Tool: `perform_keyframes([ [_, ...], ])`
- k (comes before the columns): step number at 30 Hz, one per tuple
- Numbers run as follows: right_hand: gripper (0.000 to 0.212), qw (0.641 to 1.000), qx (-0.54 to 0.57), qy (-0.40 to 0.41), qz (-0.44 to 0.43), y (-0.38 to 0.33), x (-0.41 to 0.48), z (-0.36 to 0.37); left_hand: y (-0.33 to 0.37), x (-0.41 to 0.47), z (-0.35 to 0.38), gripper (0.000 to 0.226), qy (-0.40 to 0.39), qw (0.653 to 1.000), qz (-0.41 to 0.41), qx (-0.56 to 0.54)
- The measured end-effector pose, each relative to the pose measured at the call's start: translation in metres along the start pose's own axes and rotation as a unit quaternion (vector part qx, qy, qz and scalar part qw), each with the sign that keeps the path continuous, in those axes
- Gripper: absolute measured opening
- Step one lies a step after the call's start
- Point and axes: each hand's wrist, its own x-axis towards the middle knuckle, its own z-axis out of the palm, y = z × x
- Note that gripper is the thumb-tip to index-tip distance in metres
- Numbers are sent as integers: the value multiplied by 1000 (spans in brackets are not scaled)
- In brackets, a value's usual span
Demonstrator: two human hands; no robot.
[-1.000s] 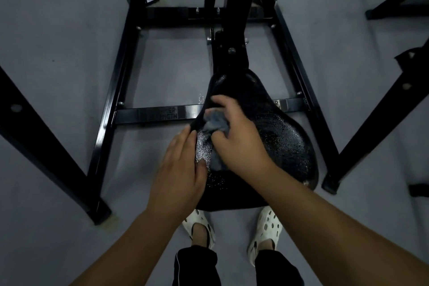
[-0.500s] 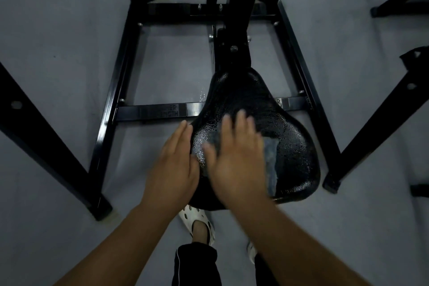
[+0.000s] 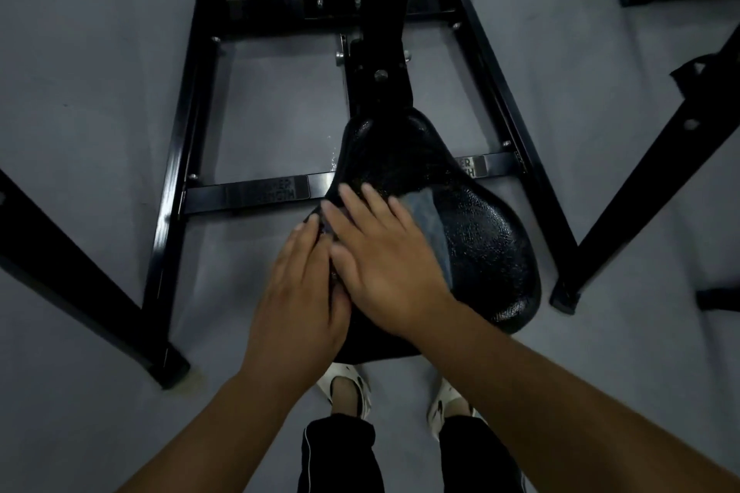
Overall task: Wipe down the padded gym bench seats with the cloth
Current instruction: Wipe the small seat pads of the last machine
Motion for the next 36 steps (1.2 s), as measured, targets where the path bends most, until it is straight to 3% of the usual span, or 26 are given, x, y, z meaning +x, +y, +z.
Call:
perform_keyframes([
  [4, 66, 993, -16, 53, 109, 29, -60, 4, -3, 1, -4, 63, -11, 1000, 12, 7],
  [7, 65, 996, -53, 15, 65, 29, -61, 6, -4, 7, -5, 65, -11, 1000, 5, 7],
  [10, 67, 998, -57, -10, 38, 57, -24, -4, -4, 9, -2, 65, -11, 1000, 5, 13],
  [14, 65, 986, -48, 30, 154, 59, 65, -20, -2, 15, -5, 71, -20, 999, 5, 26],
  [15, 64, 989, -51, 28, 136, 47, 70, -16, -3, 17, -8, 74, -22, 999, 4, 25],
  [18, 61, 998, -51, 10, -28, 27, 28, -6, -1, 21, -14, 76, -37, 999, -6, 19],
  [20, 60, 998, -39, -8, -52, 43, 13, -11, -2, 20, -16, 78, -36, 999, -9, 20],
  [25, 56, 988, -40, 34, 146, 55, 102, -29, -2, 21, -19, 80, -27, 999, -24, 4],
  [30, 48, 997, -65, -31, -36, -24, 59, 0, -6, 10, -23, 80, -19, 998, -43, -28],
  [36, 53, 996, -13, -16, -85, -21, -28, 16, -11, -25, -24, 81, -49, 999, -6, 3],
])
